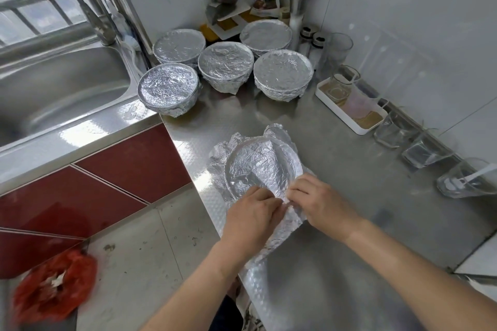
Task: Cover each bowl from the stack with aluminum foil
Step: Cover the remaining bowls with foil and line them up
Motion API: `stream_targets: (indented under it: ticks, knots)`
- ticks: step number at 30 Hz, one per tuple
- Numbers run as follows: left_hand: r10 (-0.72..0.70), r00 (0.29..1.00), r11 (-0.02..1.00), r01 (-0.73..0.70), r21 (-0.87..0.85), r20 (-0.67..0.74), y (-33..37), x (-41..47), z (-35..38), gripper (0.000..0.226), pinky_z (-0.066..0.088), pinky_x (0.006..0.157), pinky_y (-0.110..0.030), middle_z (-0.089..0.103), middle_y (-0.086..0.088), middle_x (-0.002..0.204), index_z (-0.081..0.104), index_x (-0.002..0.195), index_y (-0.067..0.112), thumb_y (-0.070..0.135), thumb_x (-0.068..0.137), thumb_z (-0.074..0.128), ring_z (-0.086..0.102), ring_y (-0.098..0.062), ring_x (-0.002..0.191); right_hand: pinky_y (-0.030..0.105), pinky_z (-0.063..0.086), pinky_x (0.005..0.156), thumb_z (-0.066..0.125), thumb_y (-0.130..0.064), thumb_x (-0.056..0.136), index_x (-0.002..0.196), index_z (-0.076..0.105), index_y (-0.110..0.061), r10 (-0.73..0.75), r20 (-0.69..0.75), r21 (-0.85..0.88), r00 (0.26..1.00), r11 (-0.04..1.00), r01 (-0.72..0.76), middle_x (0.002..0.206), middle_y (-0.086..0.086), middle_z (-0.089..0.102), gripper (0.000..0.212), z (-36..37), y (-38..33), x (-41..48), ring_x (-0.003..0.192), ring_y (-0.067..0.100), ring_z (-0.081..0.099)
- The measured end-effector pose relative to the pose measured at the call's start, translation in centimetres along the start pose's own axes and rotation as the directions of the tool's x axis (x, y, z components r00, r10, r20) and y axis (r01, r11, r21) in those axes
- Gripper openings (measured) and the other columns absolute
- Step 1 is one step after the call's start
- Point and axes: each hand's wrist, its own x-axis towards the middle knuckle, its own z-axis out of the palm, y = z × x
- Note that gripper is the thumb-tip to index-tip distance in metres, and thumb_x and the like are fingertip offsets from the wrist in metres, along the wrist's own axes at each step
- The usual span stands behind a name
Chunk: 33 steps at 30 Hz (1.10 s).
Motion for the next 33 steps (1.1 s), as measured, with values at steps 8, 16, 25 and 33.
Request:
stream_targets:
  ticks: [8,16,25,33]
  knots:
    - [0.035,0.992,0.998,-0.040,0.038,0.123,-2.4,-0.8,-0.9,0.038,0.046,0.101,-0.038,0.064,0.000,0.123,0.067,0.112,0.018,0.045,0.095,0.045,0.056,-0.024,0.119,0.020,0.042,0.091,0.069,-0.020,0.083,0.100,0.073,-0.013,0.171,-0.015,0.182,0.985,0.969,-0.166,0.101,-0.004,0.066,0.019,0.2,-1.3,0.1,0.097,0.015,0.057]
    - [0.084,0.996,0.996,-0.083,0.018,-0.043,-2.6,-1.3,-0.4,0.026,0.046,0.074,-0.026,0.066,0.009,0.098,0.074,0.100,0.025,0.042,0.093,0.055,0.056,-0.018,0.091,0.021,0.042,0.078,0.076,-0.019,0.081,0.086,0.071,-0.013,0.129,-0.025,0.156,0.991,0.980,-0.124,0.089,-0.002,0.059,0.009,1.1,-1.6,0.0,0.086,0.013,0.048]
    - [0.125,0.984,0.990,-0.116,0.075,-0.125,-1.6,-0.6,1.2,0.025,0.048,0.054,-0.035,0.056,0.002,0.070,0.071,0.074,0.015,0.026,0.092,0.058,0.052,-0.019,0.069,0.029,0.047,0.063,0.076,0.005,0.072,0.072,0.062,-0.009,0.017,-0.077,-0.042,0.997,0.999,-0.020,0.077,0.004,0.054,0.019,1.5,-1.4,0.5,0.074,0.022,0.051]
    - [0.027,0.999,0.999,-0.028,-0.039,-0.018,-0.9,0.2,-0.3,0.024,0.048,0.073,-0.030,0.065,0.004,0.093,0.072,0.096,0.017,0.032,0.096,0.053,0.056,-0.019,0.089,0.035,0.046,0.078,0.079,-0.016,0.071,0.091,0.069,-0.020,0.193,-0.055,0.015,0.980,0.981,-0.193,0.099,-0.005,0.061,0.023,-0.1,-0.5,0.2,0.100,0.018,0.055]
